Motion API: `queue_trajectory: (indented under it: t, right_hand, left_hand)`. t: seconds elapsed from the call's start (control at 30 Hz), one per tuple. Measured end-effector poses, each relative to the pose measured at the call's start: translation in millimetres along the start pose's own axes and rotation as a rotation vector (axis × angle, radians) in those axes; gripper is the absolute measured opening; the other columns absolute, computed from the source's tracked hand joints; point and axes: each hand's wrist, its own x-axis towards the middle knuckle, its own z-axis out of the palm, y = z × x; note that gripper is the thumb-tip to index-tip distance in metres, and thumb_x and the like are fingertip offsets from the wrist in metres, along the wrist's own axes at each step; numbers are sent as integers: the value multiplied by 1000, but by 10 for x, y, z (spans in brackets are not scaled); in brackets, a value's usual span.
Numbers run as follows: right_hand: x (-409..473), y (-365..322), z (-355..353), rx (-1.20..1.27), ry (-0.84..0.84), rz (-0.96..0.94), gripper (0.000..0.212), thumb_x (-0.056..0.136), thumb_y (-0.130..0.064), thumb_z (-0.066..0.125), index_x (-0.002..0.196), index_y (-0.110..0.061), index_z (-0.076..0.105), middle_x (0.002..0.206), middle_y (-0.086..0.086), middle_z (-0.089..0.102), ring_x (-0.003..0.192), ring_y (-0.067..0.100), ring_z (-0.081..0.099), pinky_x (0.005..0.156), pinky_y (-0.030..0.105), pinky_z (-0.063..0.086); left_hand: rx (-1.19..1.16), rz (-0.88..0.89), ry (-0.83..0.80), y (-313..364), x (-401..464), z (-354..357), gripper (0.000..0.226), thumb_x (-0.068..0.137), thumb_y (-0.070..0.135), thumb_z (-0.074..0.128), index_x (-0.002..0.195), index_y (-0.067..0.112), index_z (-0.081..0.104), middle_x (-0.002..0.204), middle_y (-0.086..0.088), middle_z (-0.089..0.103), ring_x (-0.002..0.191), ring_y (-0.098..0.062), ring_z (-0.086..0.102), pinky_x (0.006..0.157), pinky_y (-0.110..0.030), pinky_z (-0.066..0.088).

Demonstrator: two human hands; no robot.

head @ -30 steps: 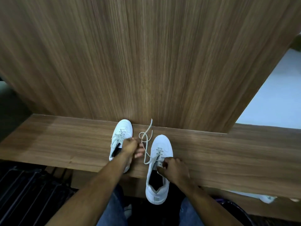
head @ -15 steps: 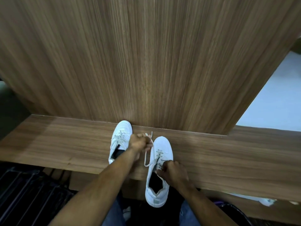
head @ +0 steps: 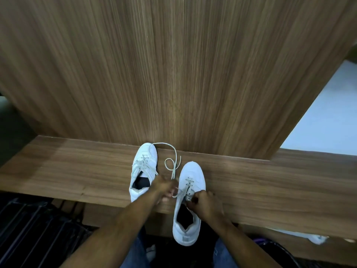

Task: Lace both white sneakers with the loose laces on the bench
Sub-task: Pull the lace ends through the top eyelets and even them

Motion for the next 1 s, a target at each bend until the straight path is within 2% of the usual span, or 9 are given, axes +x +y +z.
queue_trajectory:
  t: [0.1, 0.27, 0.33, 0.6, 0.67, 0.73, 0.87, 0.93, 1.0]
  right_hand:
    - [7, -5, 8, -17, 5, 6, 42, 81, -57, 53, 85, -17, 67, 90, 2, 71, 89, 24, 67, 71, 29, 47]
    - [1, -13, 15, 7, 4, 15, 40, 80, -57, 54, 86, -19, 66, 93, 2, 71, 91, 25, 66, 74, 31, 49]
    - [-9, -9, 10, 14, 2, 18, 40, 80, -57, 55, 81, -18, 64, 91, 2, 71, 90, 25, 66, 73, 31, 48]
    - [-17, 4, 3, 113, -7, 58, 38, 80, -52, 58, 76, -16, 64, 82, 0, 70, 82, 21, 66, 67, 29, 48]
    - [-21, 12, 3, 120, -6, 52, 37, 80, -51, 58, 74, -15, 63, 80, 0, 70, 79, 21, 66, 66, 29, 49]
    - [-22, 35, 12, 129, -4, 51, 37, 80, -50, 58, 72, -14, 63, 76, 0, 69, 75, 19, 65, 63, 28, 47]
    - [-26, 40, 15, 144, 0, 43, 37, 81, -48, 59, 65, -15, 58, 72, 0, 68, 71, 18, 65, 58, 26, 42]
    - [-24, 36, 8, 137, -4, 41, 36, 81, -48, 59, 62, -18, 53, 72, 0, 66, 73, 18, 65, 59, 25, 39]
    - [-28, 25, -6, 136, -14, 52, 32, 80, -47, 59, 65, -19, 54, 77, 0, 68, 77, 19, 65, 61, 25, 39]
  left_hand:
    - [-27, -66, -107, -287, -32, 191, 34, 90, 33, 65, 66, 15, 50, 51, -2, 43, 36, -11, 34, 37, -14, 26]
    - [-38, 86, 11, -135, 54, 257, 34, 82, 2, 64, 52, 11, 51, 49, -6, 49, 43, -18, 45, 40, -17, 32]
    - [-156, 99, 60, 18, 83, 228, 30, 84, -3, 59, 58, 7, 52, 53, -9, 51, 46, -21, 47, 37, -15, 30]
    - [-218, 101, 212, -109, 151, 170, 26, 82, 12, 61, 56, 10, 58, 51, -8, 58, 43, -20, 50, 45, -22, 37]
    - [-132, 75, 256, -139, 146, 125, 20, 75, 24, 63, 60, 11, 62, 56, -9, 65, 49, -23, 58, 49, -28, 48]
    - [55, 72, 303, -128, 107, 79, 18, 71, 30, 61, 74, 12, 65, 76, -11, 70, 71, -27, 65, 67, -33, 55]
    - [438, 232, 285, -122, 105, 48, 37, 80, 26, 66, 115, 19, 55, 110, -6, 56, 102, -28, 57, 80, -30, 42]
    - [628, 383, 224, -119, 157, 78, 38, 79, 35, 63, 116, 24, 62, 119, -6, 56, 112, -31, 55, 88, -34, 47]
    - [754, 413, 99, -118, 206, 129, 30, 80, 39, 59, 104, 27, 72, 116, -2, 64, 113, -25, 57, 94, -34, 48]
